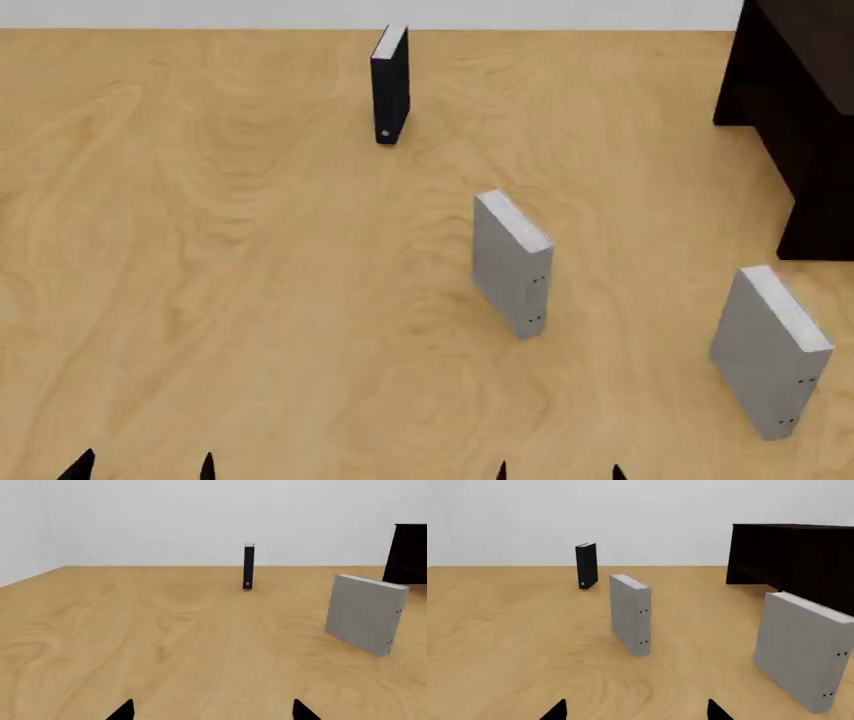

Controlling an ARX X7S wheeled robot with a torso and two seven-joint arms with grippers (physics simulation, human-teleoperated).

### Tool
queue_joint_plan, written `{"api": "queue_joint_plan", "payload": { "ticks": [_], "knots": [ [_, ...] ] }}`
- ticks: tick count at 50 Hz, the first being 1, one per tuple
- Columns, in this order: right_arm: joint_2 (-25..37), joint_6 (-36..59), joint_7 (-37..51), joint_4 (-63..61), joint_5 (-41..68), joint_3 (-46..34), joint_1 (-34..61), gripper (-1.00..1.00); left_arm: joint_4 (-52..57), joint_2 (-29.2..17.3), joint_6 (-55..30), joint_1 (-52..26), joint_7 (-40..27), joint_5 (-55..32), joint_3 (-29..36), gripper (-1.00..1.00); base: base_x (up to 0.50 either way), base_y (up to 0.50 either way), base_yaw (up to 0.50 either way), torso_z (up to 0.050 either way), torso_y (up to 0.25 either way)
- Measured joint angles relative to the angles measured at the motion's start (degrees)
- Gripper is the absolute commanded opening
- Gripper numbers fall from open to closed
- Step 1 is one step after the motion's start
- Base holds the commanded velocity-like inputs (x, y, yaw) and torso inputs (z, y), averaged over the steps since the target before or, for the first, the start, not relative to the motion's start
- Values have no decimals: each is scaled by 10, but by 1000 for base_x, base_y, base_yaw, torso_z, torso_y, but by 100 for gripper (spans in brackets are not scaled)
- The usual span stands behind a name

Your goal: Pick up the book on the right and place it on the cabinet shelf.

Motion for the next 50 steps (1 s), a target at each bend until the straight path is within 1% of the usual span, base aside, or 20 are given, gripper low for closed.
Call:
{"api": "queue_joint_plan", "payload": {
  "ticks": [1,18,26,34,50],
  "knots": [
    [8,-8,8,6,-8,-8,-7,100,0,-8,8,7,-8,8,8,100,0,0,0,0,0],
    [21,2,24,-6,15,-24,-5,100,14,-20,-10,3,-21,-19,24,100,0,0,0,0,0],
    [29,9,34,-20,25,-33,-5,100,39,-29,-30,5,-30,-30,35,100,0,0,0,0,0],
    [38,27,41,-54,35,-41,-7,100,96,-39,-75,11,-35,-47,44,100,0,0,0,0,0],
    [61,100,58,-161,45,-53,0,100,287,-75,-179,64,-46,-67,56,100,0,0,0,0,0]
  ]
}}
